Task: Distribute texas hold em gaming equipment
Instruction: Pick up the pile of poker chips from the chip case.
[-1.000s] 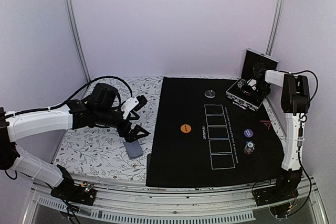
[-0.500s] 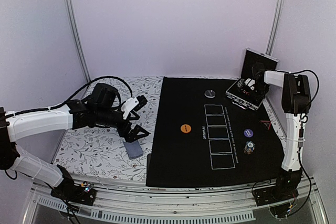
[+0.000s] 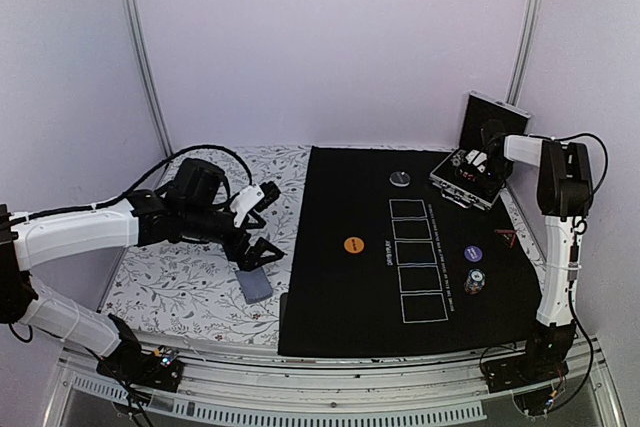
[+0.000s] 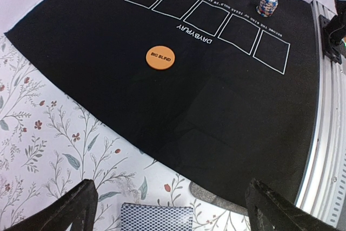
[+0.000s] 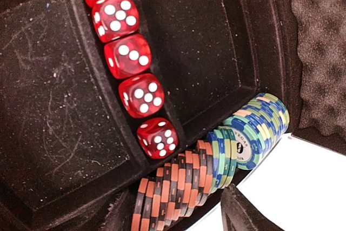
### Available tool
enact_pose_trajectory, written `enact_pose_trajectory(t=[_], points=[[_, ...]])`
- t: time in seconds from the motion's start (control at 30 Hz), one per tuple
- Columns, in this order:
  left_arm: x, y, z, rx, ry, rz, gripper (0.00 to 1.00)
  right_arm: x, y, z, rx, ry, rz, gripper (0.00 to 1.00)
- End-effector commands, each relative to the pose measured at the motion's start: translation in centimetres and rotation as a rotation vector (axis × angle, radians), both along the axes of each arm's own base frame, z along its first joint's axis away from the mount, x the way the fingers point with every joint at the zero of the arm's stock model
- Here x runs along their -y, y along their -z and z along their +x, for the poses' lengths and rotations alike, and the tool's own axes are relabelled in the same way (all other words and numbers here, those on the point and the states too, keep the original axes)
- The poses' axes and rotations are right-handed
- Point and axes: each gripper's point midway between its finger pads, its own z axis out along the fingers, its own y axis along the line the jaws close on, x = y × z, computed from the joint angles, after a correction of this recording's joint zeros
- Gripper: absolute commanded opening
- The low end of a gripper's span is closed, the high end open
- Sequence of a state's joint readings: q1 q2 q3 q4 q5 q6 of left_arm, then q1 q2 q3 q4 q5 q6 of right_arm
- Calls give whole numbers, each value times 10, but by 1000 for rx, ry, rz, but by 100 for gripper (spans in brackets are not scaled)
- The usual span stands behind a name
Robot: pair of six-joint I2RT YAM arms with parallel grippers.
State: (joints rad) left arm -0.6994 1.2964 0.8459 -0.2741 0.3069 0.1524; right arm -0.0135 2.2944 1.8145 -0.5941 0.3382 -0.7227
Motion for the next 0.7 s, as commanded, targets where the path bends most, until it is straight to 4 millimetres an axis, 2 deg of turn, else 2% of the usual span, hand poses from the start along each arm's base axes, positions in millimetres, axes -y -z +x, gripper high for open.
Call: enact_pose_trajectory(t=[0.0,0.13,0.17,0.23,0.37,0.67], points=[[-2,4,2,-17,-5,-3,98,-20,30,-2,-42,-38,100,60],[-2,5,3,-19,-6,-2,98,-31,34,-6,-65,-61,171,60],[-2,5,3,-18,-6,-2,98,-34,49,-9,-94,-63,191,60],[-2,5,2,-20,-7,-1,98,-29,54,-6,-92,-41,188,60],[-2,6,3,-21,-6,1,98,-27,52,-1,-80,-27,230,66],[-2,8,3,-25,-7,4,98,-31,56,-5,-99,-36,283,63]])
